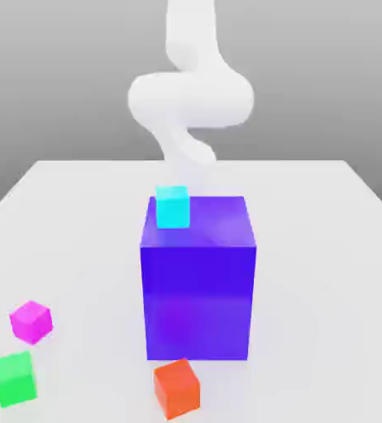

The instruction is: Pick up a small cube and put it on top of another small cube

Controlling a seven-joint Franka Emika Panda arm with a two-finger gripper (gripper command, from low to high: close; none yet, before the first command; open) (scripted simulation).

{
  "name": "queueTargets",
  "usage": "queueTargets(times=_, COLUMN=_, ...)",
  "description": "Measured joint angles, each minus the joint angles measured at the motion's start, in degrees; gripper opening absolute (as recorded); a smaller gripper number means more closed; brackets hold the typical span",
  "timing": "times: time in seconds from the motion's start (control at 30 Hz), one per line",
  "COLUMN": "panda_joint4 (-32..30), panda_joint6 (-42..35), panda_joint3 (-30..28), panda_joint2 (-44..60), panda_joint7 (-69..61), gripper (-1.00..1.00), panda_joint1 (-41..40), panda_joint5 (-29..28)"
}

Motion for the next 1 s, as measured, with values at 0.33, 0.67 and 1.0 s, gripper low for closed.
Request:
queueTargets(times=0.33, panda_joint4=-7.8, panda_joint6=10.8, panda_joint3=-12.4, panda_joint2=21.0, panda_joint7=-8.1, gripper=0.0, panda_joint1=-2.5, panda_joint5=4.8)
queueTargets(times=0.67, panda_joint4=-15.4, panda_joint6=21.3, panda_joint3=-20.7, panda_joint2=41.9, panda_joint7=-17.0, gripper=0.0, panda_joint1=-9.9, panda_joint5=10.8)
queueTargets(times=1.0, panda_joint4=-15.9, panda_joint6=33.1, panda_joint3=-11.9, panda_joint2=60.0, panda_joint7=-27.2, gripper=0.0, panda_joint1=-21.4, panda_joint5=21.7)
